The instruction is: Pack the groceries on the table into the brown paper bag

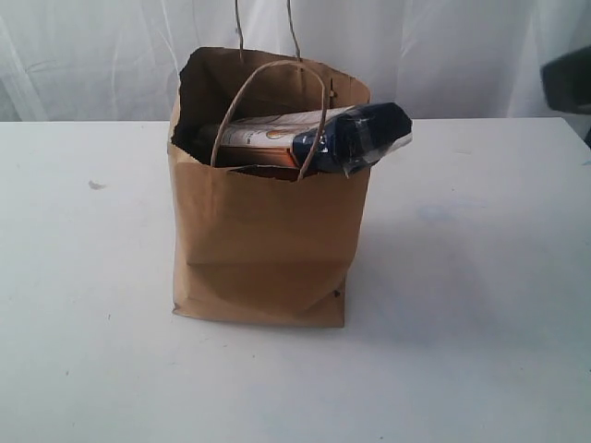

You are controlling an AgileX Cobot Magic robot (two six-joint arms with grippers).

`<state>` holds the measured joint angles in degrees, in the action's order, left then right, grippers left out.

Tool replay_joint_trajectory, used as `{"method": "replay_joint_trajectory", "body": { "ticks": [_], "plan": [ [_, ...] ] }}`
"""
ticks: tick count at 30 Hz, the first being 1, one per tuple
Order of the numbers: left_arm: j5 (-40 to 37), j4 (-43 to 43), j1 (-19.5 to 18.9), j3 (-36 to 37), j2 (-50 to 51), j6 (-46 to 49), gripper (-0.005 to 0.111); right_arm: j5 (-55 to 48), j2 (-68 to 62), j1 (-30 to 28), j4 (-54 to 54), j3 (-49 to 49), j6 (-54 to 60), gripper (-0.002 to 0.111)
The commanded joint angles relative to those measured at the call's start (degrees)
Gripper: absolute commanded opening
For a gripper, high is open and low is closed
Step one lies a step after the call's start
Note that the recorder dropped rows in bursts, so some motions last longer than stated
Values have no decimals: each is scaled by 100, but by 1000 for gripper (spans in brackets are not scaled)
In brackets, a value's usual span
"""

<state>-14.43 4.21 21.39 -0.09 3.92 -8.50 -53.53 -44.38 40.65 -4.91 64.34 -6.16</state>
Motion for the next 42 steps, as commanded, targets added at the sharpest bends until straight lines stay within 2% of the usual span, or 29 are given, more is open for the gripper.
{"method": "replay_joint_trajectory", "body": {
  "ticks": [1, 6, 16, 24, 26, 33, 36, 42],
  "plan": [
    [-19, 1, -27, 9, -53, -10, 0, 316, 1037, -8, 152, -813, -330, 0],
    [-19, 1, -27, 9, -53, -10, 0, -371, 1918, -8, 237, -1470, -659, 0],
    [-19, 1, -27, 9, -53, -10, 0, 788, 2899, -8, 237, -2701, -659, 0],
    [-19, 1, -27, 9, -53, -10, 0, 3104, 3305, 3, 237, -4419, -659, 0],
    [-19, 1, -27, 9, -53, -10, 0, 3410, 3544, -13, 237, -4921, -659, 0],
    [-19, 1, -27, 9, -53, -10, 0, 3006, 4438, -464, 237, -6159, -659, 0],
    [-19, 1, -27, 9, -53, -10, 0, 2791, 4438, -705, 265, -6345, -804, 0],
    [-19, 1, -27, 9, -53, -10, 0, 2839, 4438, -825, 294, -6434, -805, 0]
  ]
}}
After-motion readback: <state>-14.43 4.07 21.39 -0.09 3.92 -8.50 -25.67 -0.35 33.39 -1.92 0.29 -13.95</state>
